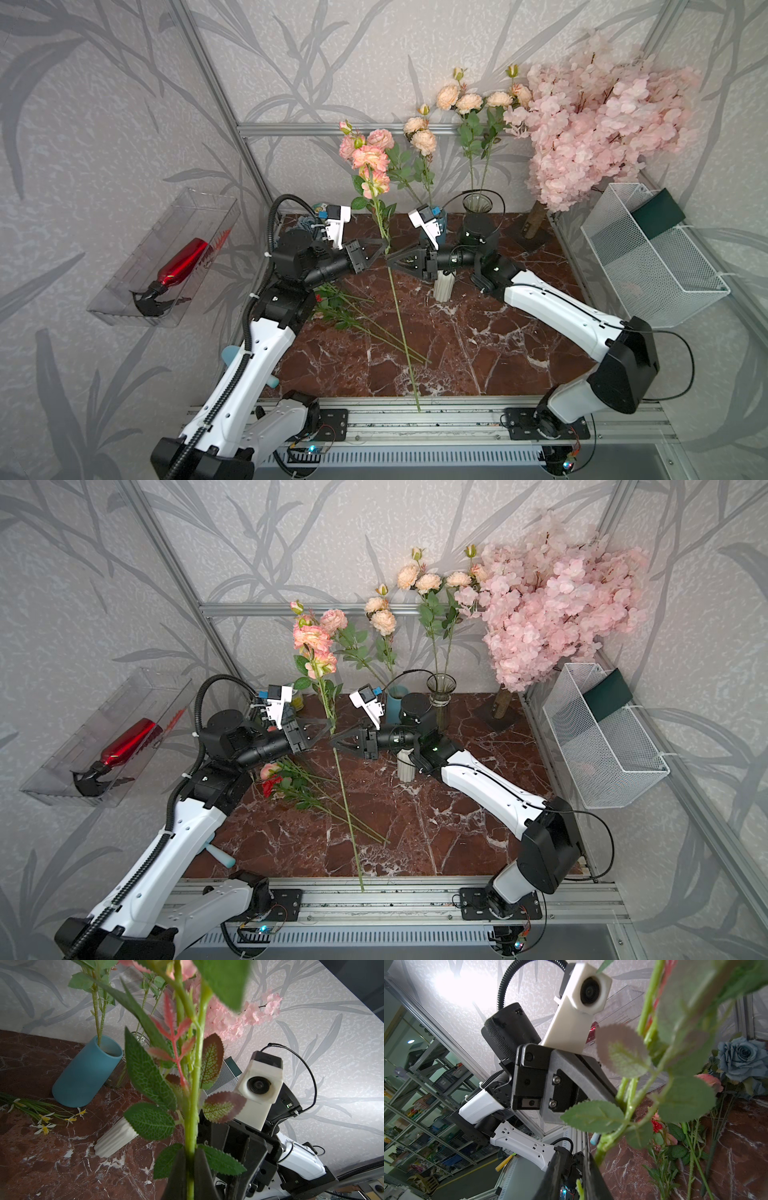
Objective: Place the pink flowers into the vase
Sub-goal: Pick up the flower at the center of the board.
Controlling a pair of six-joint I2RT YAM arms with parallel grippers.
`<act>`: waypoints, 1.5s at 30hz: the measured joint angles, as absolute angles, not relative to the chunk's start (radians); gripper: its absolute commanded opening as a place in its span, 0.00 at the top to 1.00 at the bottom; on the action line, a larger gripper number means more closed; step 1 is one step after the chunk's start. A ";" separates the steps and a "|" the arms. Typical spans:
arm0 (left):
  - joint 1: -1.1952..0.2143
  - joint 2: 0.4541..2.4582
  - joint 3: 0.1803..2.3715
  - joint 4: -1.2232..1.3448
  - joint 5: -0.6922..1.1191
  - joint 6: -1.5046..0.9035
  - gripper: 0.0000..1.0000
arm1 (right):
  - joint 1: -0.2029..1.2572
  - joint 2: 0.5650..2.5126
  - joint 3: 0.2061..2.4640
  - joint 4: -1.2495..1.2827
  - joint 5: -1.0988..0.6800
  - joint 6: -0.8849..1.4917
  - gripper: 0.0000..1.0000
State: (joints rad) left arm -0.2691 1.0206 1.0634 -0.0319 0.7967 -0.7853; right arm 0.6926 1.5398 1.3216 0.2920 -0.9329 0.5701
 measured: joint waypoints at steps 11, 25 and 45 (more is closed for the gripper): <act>-0.271 1.018 1.087 -0.044 0.797 -0.780 1.00 | 0.673 1.532 1.329 0.189 -0.855 0.505 0.73; -0.273 1.008 1.093 -0.028 0.813 -0.782 1.00 | 0.654 1.525 1.321 0.283 -0.886 0.596 0.72; -0.274 1.013 1.093 -0.022 0.810 -0.782 1.00 | 0.689 1.541 1.315 0.361 -0.936 0.659 0.72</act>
